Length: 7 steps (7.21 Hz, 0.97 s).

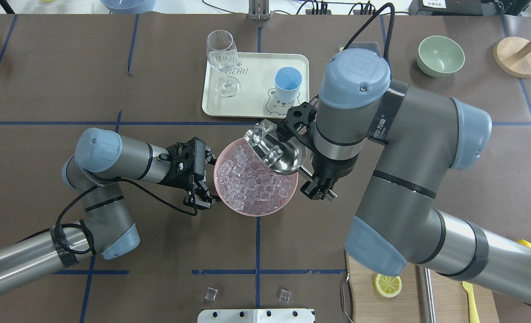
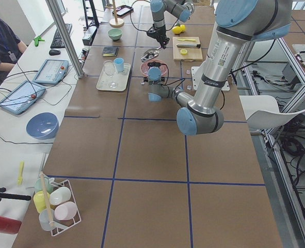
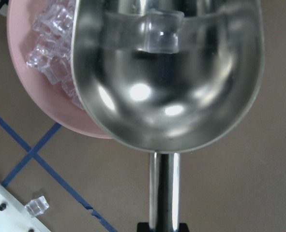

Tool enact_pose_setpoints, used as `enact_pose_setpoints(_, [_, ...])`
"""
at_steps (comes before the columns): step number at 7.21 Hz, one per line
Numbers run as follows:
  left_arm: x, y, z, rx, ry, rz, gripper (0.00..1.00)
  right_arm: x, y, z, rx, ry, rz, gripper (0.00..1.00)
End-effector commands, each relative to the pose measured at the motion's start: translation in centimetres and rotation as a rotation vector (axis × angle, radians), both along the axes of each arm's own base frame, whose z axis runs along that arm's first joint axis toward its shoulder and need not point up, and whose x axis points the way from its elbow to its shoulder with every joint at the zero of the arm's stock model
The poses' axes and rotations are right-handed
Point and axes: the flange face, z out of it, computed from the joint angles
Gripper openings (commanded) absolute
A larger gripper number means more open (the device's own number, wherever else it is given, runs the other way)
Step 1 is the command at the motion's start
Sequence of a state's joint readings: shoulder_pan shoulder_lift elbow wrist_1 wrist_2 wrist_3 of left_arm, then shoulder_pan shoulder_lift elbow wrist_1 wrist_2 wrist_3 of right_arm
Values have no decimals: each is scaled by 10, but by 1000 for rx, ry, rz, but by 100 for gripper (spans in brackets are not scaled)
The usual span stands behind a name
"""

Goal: Put ice in cup with scoop
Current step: 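Carry the filled scoop with the right gripper to the clear glass on the tray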

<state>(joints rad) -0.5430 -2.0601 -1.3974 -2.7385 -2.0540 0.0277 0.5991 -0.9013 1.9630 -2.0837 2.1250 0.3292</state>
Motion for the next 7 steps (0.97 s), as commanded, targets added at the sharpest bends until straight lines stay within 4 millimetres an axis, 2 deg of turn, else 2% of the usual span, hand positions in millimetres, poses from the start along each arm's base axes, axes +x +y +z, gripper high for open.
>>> enact_pose_setpoints(1, [0,0,0,0,0,0,100,29,-25,-14,-186,25,174,0])
enact_pose_setpoints(3, [0,0,-2,1,2,0,100,50,-59,-35,-277,51,257,0])
enact_pose_setpoints(4, [0,0,-2,0,3,0,100,43,-83,-49,-301,73,279,0])
enact_pose_setpoints(6, [0,0,-2,1,4,0,100,13,-137,-72,-345,135,313,0])
enact_pose_setpoints(7, [-1,-1,-1,0,3,-2,100,5,-165,-83,-364,162,327,0])
